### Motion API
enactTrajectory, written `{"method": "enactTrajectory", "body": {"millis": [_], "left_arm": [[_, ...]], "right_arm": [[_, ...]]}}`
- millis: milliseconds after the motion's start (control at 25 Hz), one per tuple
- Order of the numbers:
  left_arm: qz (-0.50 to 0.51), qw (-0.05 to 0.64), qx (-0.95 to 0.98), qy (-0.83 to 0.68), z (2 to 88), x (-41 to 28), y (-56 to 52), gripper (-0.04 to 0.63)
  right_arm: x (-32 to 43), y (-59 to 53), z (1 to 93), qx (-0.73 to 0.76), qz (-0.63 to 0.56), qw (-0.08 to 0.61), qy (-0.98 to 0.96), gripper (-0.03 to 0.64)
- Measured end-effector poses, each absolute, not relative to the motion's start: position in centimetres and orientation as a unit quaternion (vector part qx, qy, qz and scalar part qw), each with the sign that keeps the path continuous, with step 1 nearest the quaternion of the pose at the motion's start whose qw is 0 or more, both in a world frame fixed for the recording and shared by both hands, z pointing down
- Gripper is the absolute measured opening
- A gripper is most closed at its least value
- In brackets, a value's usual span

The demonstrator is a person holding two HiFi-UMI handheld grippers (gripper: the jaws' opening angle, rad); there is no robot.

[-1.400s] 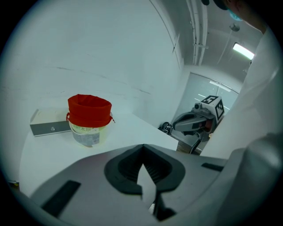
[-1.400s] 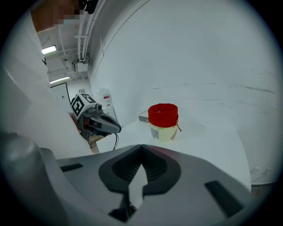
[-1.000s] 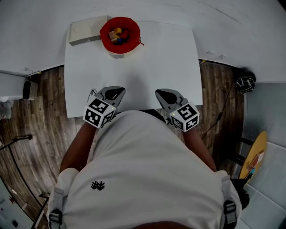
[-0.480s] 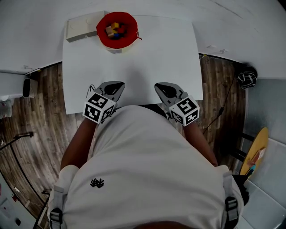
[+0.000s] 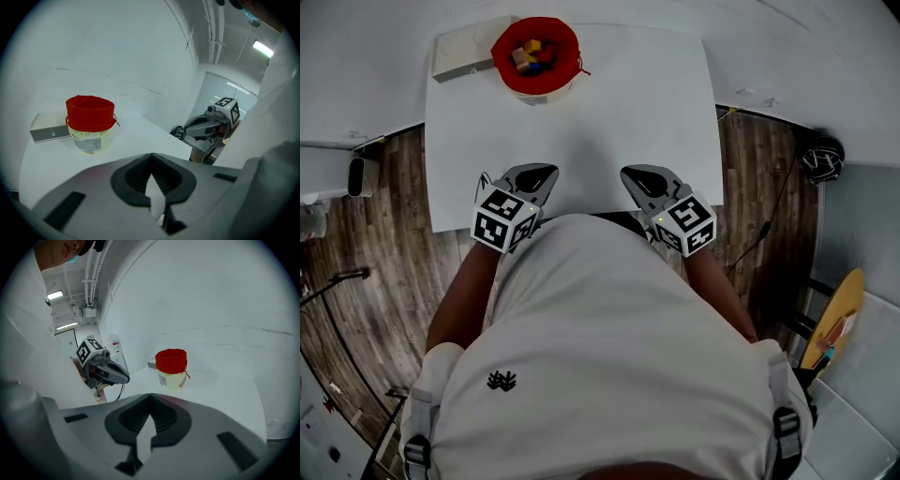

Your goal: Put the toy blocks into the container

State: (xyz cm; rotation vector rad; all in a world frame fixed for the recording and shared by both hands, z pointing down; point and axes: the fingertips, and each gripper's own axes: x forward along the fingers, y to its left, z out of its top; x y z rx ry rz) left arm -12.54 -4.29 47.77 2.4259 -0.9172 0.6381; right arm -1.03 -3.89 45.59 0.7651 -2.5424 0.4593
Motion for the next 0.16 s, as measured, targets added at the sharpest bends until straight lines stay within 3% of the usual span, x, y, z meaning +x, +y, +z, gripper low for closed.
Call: {"method": "enactTrajectory", "body": {"millis": [160], "left_arm": [[0.235,0.234,0.881,-0.337,48.0,-11.1,-4.6,0.006]], "right_arm": [[0.3,-4.1,46.0,0.271,0.17,0.22,-0.922,0.005]]}}
